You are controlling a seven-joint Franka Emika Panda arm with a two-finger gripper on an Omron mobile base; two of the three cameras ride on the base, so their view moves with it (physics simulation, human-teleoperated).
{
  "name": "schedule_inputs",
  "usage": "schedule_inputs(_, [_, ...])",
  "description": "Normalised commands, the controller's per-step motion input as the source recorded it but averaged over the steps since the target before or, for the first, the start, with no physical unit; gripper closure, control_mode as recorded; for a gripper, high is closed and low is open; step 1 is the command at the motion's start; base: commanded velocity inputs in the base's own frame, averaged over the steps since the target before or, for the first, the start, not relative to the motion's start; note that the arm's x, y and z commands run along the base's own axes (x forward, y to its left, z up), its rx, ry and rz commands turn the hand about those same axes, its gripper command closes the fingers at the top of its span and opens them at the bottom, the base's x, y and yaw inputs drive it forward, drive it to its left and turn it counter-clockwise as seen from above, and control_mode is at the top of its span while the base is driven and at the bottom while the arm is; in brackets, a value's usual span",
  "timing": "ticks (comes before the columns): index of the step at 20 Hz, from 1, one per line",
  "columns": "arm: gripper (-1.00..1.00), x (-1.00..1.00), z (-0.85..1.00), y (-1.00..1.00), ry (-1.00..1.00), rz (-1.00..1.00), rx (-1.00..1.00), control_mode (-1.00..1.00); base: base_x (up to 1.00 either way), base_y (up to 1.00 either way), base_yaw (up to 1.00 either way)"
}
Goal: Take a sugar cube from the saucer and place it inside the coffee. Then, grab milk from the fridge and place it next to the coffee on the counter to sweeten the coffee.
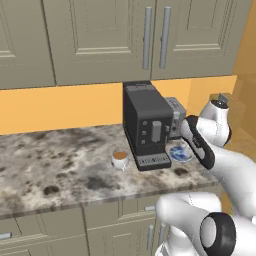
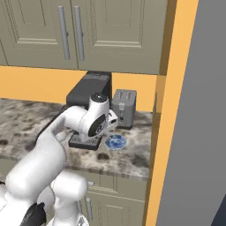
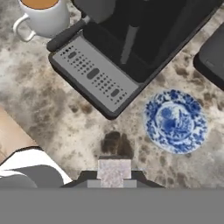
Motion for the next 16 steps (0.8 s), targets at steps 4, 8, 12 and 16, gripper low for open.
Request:
schedule_inputs(4, [1.00,-0.80,0.94,0.99,0.00,-0.01,-0.08,-1.00,0.00,0.00,0.00])
schedule_inputs(8, [1.00,-0.58,0.60,1.00,0.03,0.00,-0.11,-1.00,0.00,0.00,0.00])
schedule_inputs(12, [1.00,-0.06,0.24,1.00,0.07,-0.01,-0.10,-1.00,0.00,0.00,0.00])
schedule_inputs(16, [1.00,0.41,0.02,1.00,0.19,0.00,-0.01,-1.00,0.00,0.00,0.00])
